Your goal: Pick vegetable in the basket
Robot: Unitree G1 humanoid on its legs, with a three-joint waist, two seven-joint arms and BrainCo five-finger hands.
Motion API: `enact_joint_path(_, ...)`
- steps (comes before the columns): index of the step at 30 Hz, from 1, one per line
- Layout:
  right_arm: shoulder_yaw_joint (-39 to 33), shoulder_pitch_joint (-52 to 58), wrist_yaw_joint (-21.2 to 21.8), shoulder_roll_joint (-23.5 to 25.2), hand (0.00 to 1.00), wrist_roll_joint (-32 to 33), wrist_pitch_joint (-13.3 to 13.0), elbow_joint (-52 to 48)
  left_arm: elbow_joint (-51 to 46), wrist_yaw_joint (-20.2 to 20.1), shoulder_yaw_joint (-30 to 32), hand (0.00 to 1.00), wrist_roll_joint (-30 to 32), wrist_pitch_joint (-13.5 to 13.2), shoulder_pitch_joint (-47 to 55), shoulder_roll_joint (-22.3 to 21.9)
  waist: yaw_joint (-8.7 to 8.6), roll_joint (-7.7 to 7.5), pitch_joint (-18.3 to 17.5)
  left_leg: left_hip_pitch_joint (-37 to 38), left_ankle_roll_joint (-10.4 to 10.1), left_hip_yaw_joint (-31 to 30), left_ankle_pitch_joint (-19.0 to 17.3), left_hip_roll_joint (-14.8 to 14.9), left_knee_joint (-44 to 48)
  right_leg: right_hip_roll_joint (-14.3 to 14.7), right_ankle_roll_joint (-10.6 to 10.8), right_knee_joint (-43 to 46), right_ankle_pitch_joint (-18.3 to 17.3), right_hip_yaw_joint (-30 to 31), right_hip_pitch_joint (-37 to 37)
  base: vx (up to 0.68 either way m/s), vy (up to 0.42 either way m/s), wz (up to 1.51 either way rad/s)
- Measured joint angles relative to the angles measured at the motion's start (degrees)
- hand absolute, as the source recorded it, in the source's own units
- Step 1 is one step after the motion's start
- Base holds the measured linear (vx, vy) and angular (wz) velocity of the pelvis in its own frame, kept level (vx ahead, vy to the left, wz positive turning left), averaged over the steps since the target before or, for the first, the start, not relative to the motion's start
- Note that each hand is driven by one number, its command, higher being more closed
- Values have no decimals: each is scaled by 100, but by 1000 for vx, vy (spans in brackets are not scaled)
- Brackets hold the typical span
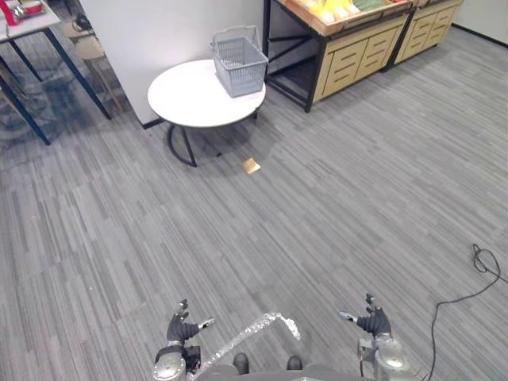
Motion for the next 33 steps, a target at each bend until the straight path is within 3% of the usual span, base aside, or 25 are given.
enact_joint_path(4,-1,-13,-3,-109,0,-400,-87,-267,-342,-6,167,0,99,-73,7,21,-35,61,53,75,-7,0,-7,-3,-3,-10,1,28,1,0,67,26,0,0)
enact_joint_path(10,-183,-43,-25,-198,0,-424,-77,-269,-382,12,311,0,89,-73,70,21,-42,119,105,63,6,64,-100,14,1,4,8,28,-4,52,20,-31,-11,-6)
enact_joint_path(16,-432,-225,-198,-199,0,-87,-30,-279,-612,170,991,0,-125,-67,264,-68,20,151,184,-539,92,355,-576,32,773,-36,129,360,-201,303,-496,-73,1,-24)
enact_joint_path(18,-506,-244,-251,-200,0,79,67,-279,-673,210,1115,0,-248,-66,318,-87,24,148,211,-742,176,379,-997,14,1341,-133,326,1079,-719,270,-801,-18,54,1)
enact_joint_path(19,-519,-231,-254,-198,0,105,74,-279,-699,239,1112,0,-257,-62,362,-90,16,81,245,-771,199,371,-1106,-5,1463,-162,345,1252,-842,255,-845,40,63,12)
enact_joint_path(20,-546,-231,-255,-185,0,130,75,-293,-817,258,1108,0,-263,-60,405,-90,8,133,219,-767,238,336,-1288,-47,1617,-233,360,1693,-961,201,-889,129,86,4)
enact_joint_path(21,-541,-230,-256,-184,0,176,87,-356,-841,263,1098,0,-285,-57,436,-111,32,93,285,-769,357,291,-1417,-45,1712,-289,364,2599,-955,32,-1289,142,98,6)
enact_joint_path(23,-499,-216,-251,-88,0,250,88,-535,-862,267,1091,0,-321,-49,400,-47,-15,159,370,-517,460,155,-1547,-21,1762,-371,315,4132,-984,-238,-1989,272,96,23)
enact_joint_path(25,-431,-189,-247,-54,0,299,88,-660,-862,276,1052,0,-322,-37,397,-30,-38,170,422,-258,442,33,-1706,8,1716,-423,163,4242,-1131,-506,-2322,355,63,26)
enact_joint_path(27,-363,-225,-245,-53,0,299,78,-776,-860,279,982,0,-322,-33,350,7,-87,131,437,71,343,-79,-1833,111,1610,-363,168,3687,-1108,-809,-2685,506,35,35)
enact_joint_path(29,-357,-234,-246,-71,0,299,65,-965,-854,282,812,0,-321,-30,179,19,-149,191,493,425,248,-268,-1897,236,1371,-191,160,2952,-811,-980,-3026,578,-9,52)
enact_joint_path(30,-306,-284,-245,-149,0,298,62,-989,-853,287,756,0,-320,-34,-3,-25,-170,283,577,723,122,-353,-1918,388,1169,-9,10,2282,-379,-1097,-3151,683,-63,55)
enact_joint_path(31,-230,-270,-244,-203,0,297,62,-1074,-850,298,685,0,-318,-39,-125,-15,-167,269,587,925,-43,-396,-1958,447,1137,165,-169,1635,189,-1102,-3225,694,-81,46)
enact_joint_path(32,-179,-261,-243,-228,0,297,61,-1131,-848,302,644,0,-317,-45,-115,-2,-169,263,578,1021,-136,-424,-2010,468,1158,244,-237,1437,485,-1096,-3259,740,-121,47)
enact_joint_path(33,-151,-219,-238,-263,0,297,59,-1235,-736,291,579,0,-309,-48,-148,-12,-261,210,541,1247,-304,-530,-2103,484,1317,267,-797,1526,1357,-1030,-3277,753,-123,21)
